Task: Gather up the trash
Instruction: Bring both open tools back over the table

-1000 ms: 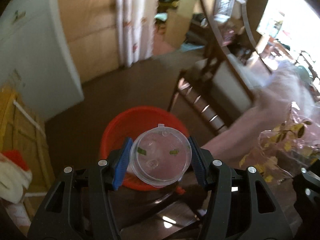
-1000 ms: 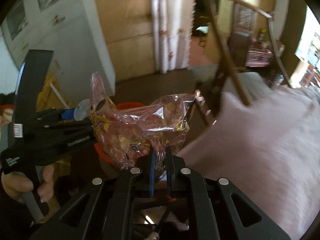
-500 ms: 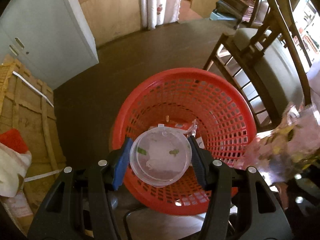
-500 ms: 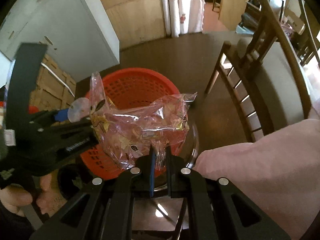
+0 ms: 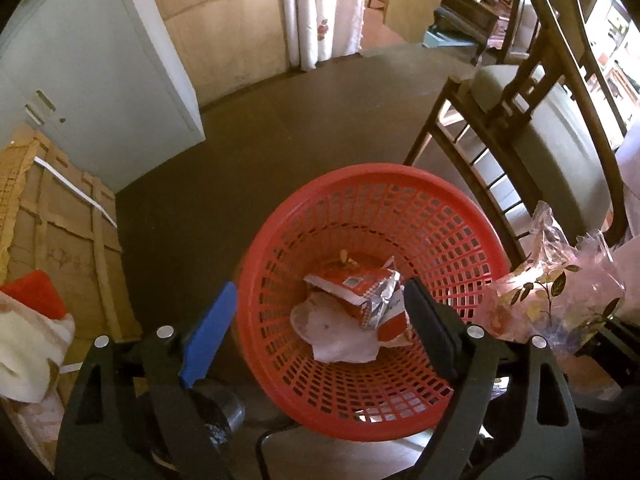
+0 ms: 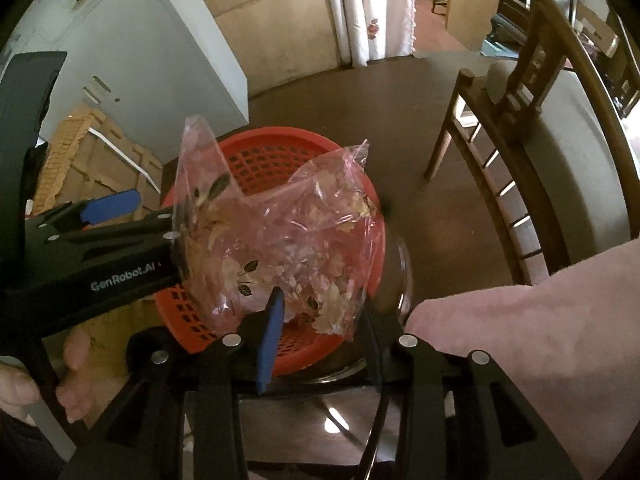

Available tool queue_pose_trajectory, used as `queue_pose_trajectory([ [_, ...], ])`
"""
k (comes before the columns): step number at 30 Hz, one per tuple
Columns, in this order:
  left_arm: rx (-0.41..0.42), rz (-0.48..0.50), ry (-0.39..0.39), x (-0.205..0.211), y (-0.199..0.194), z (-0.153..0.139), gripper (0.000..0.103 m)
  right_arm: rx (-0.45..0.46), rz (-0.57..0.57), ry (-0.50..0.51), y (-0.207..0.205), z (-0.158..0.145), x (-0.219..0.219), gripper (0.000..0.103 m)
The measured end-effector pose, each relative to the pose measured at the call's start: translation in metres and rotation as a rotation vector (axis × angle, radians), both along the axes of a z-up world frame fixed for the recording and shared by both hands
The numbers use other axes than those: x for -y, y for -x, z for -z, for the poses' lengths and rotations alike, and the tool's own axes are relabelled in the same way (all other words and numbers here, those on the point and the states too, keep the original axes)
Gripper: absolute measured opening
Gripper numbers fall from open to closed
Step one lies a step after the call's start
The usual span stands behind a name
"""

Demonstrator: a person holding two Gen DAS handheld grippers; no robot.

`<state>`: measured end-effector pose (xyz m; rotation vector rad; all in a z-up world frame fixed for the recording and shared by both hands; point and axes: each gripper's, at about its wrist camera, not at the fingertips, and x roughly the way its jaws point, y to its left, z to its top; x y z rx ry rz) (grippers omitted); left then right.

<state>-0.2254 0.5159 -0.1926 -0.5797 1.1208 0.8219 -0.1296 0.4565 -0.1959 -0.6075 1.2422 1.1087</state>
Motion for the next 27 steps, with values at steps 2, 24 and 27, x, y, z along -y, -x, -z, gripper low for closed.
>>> queue_pose_trajectory([
  [2,0.007,-0.016,-0.005,-0.001,0.003,-0.006,0.083,-0.001,-0.012,-0.001,0.002,0.000,-0.004,0.039],
  [24,0.110,-0.014,-0.090,0.026,0.010,-0.078,0.087,0.030,0.040,-0.217,-0.003,-0.095,0.081,0.056],
  [27,0.164,0.071,-0.131,0.053,-0.008,-0.107,0.087,0.071,0.105,-0.302,-0.014,-0.130,0.126,0.066],
])
